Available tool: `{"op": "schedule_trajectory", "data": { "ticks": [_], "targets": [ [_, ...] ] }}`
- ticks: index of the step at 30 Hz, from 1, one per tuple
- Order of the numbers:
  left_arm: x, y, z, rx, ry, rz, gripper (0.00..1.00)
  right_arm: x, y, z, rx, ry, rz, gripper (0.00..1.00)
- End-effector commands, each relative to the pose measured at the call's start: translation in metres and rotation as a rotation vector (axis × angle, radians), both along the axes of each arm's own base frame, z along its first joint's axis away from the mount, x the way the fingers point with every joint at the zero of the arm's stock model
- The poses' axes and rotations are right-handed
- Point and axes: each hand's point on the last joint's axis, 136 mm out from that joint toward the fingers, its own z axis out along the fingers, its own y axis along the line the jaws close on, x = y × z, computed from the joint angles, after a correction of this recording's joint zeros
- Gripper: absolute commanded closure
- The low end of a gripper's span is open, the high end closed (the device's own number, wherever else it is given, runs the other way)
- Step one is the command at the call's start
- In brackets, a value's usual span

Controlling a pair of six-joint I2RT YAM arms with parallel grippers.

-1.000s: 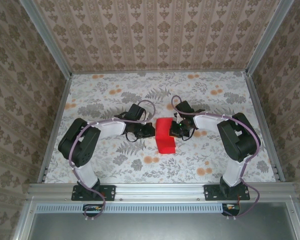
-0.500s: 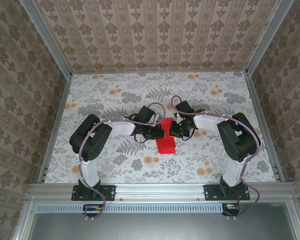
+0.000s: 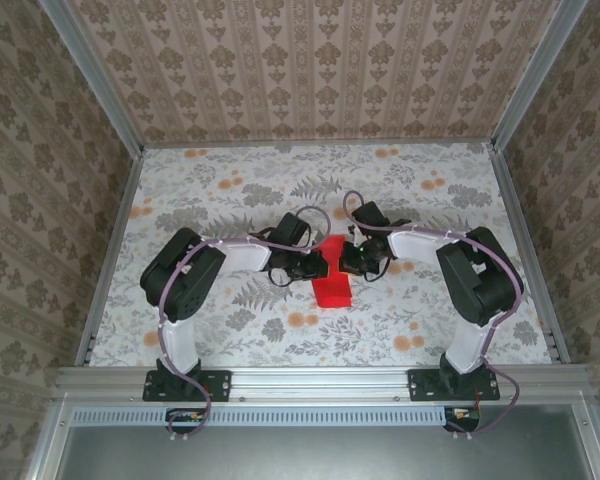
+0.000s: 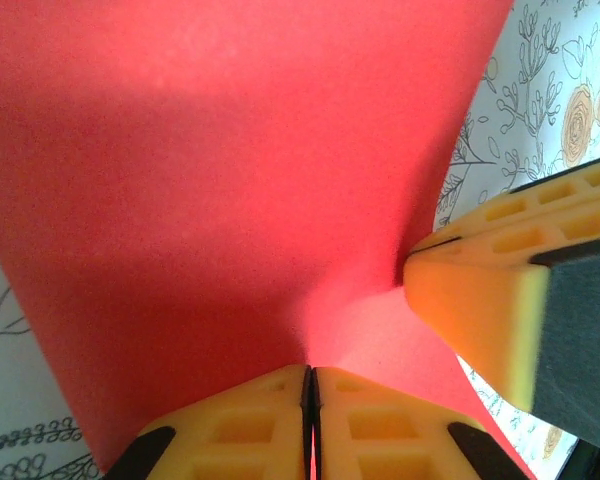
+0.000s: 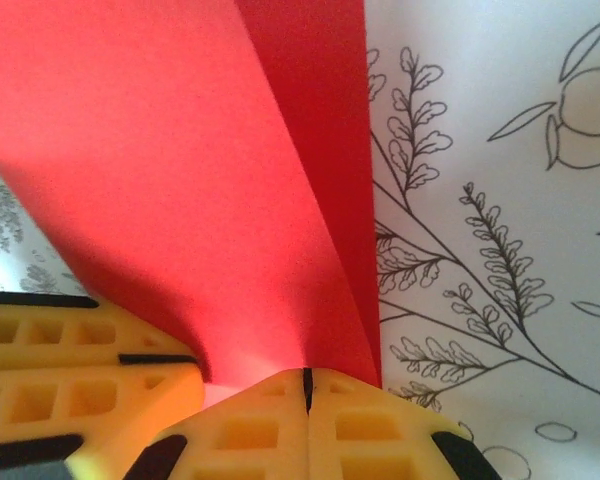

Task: Fold a paper plane with a square sheet of paper (fold left side to right side)
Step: Hold the square sheet of paper at the center of the table.

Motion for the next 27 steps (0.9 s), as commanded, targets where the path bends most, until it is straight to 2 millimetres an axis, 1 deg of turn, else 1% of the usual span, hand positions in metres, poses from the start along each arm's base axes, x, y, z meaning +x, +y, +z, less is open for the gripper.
{"op": "schedule_trajectory", "data": {
  "ticks": [1,2,4,10,13,15,19,24,27],
  "targets": [
    [-0.012,0.016,-0.026,0.102,0.082,0.023,0.88,0.014,0.009,0.031,0.077,-0.104,0.005,0.94],
    [-0.011,0.017,-0.027,0.105,0.082,0.024,0.88,0.017,0.012,0.034,0.094,-0.118,0.003,0.94],
    [-0.011,0.016,-0.027,0.106,0.084,0.024,0.88,0.023,0.017,0.034,0.111,-0.118,0.002,0.94],
    [-0.011,0.016,-0.026,0.106,0.081,0.023,0.88,0.038,0.031,0.02,0.135,-0.083,0.008,0.94],
    [-0.011,0.015,-0.026,0.104,0.081,0.02,0.88,0.045,0.035,0.013,0.133,-0.065,0.005,0.94],
    [-0.011,0.015,-0.026,0.101,0.079,0.017,0.88,0.047,0.034,0.007,0.111,-0.04,-0.004,0.95],
    [-0.013,0.016,-0.024,0.099,0.077,0.014,0.88,0.043,0.028,-0.008,0.066,0.022,-0.031,0.95],
    [-0.02,0.017,-0.022,0.093,0.085,0.001,0.88,0.034,0.018,-0.025,0.006,0.089,-0.05,0.95],
    [-0.027,0.019,-0.02,0.088,0.093,-0.004,0.88,0.034,0.015,-0.03,-0.007,0.107,-0.059,0.95]
  ]
}}
